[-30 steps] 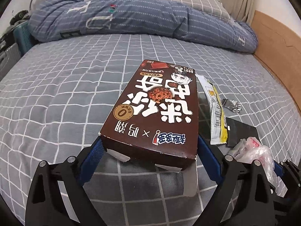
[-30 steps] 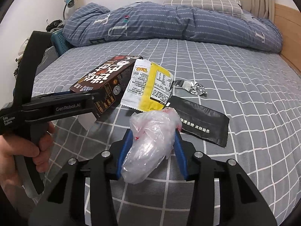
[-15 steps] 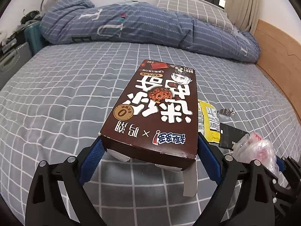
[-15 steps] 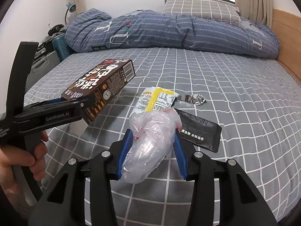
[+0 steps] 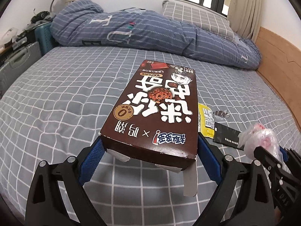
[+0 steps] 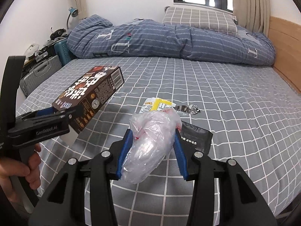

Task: Collect trash
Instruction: 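Lift the brown snack box and clear plastic bag off the bed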

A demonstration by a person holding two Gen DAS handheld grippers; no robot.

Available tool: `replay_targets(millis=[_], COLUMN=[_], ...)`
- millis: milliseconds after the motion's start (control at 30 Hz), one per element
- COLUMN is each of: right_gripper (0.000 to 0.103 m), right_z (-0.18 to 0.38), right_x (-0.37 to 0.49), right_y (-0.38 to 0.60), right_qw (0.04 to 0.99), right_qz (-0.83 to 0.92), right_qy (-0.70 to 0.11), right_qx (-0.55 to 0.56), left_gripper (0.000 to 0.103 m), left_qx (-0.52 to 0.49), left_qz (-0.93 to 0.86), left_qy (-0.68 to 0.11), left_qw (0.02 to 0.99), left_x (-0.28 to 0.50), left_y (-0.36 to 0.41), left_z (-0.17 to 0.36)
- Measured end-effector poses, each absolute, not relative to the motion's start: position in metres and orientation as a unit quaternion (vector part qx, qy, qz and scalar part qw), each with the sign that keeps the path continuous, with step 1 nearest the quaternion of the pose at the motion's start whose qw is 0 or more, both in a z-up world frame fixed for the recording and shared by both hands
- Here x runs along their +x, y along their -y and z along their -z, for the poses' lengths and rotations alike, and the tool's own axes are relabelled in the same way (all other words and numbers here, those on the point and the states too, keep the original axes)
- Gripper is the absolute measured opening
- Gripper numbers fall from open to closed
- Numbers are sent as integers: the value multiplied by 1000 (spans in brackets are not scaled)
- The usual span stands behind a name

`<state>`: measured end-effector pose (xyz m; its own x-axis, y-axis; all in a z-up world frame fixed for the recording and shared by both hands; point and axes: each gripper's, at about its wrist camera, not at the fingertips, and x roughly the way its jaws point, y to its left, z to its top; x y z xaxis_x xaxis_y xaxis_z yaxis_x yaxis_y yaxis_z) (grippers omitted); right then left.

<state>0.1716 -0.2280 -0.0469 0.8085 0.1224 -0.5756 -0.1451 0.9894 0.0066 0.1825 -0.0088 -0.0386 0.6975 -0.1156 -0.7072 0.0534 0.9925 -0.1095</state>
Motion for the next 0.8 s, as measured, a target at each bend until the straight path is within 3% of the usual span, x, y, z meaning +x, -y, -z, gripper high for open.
replay_targets(millis=[800], right_gripper=[42], right_z=[51], right_x=[115], right_y=[219], right_qw=[948], right_qz=[-62], right_qy=[-312], right_qx=[-14], left_gripper=[91], left_qx=[-47], left_qz=[35], left_qy=[-384], left_qw=[922], left_x=[104], left_y=[-3], left_z=[30])
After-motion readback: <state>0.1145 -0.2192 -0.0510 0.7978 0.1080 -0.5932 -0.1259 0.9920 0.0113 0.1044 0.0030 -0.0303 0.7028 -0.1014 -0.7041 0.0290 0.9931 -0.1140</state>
